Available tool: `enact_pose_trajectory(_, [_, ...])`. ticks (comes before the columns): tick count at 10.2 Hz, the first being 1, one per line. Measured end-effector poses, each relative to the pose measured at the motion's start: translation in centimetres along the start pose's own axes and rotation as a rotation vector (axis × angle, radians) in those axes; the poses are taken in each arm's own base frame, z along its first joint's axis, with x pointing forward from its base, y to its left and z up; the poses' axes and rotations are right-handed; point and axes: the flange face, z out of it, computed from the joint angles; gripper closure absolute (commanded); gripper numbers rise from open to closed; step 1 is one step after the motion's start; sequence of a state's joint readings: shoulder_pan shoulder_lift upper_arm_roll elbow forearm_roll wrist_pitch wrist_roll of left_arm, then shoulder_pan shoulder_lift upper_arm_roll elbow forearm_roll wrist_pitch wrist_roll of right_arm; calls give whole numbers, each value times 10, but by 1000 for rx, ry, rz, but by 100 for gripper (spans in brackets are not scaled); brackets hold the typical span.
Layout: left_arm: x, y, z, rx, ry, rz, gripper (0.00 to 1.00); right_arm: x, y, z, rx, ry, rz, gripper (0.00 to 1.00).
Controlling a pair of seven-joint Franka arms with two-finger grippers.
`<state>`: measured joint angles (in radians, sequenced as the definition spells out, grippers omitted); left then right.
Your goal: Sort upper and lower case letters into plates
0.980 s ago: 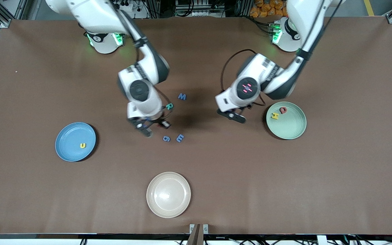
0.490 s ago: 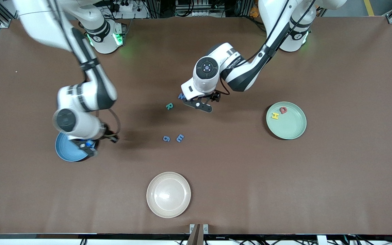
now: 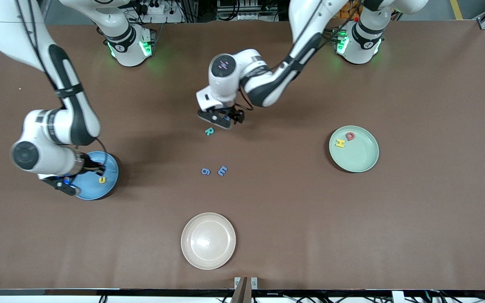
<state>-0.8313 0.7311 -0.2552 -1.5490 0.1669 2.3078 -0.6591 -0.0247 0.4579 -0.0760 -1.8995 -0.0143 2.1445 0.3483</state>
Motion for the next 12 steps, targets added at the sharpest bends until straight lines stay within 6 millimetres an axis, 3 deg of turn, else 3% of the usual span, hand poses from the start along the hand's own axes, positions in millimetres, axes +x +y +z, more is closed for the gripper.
enact_pose_trajectory(1, [-4,10,11,20,6,23,0,6,24,4,6,-10,-11,0])
enact_pose_trajectory(2, [-5,12,21,35,4,33,0,8,30,5,7,-13,-13,0])
enact_pose_trajectory(5, [-6,4,44,59,-16,-24,0,0,7,5,7,-13,-47,0])
enact_pose_trajectory(7, [-9,3,54,66,-28,-72,2,-1,4,4,6,-15,-52,0])
enact_pose_trajectory(10, [-13,3,67,75,-43,-110,20,-4,-2,1,4,-15,-63,0])
enact_pose_trajectory(11, [-14,2,71,77,-48,-117,32,-6,-6,0,2,-16,-69,0])
enact_pose_trajectory(12, [-14,3,70,74,-46,-121,36,-8,-9,-2,2,-13,-72,0])
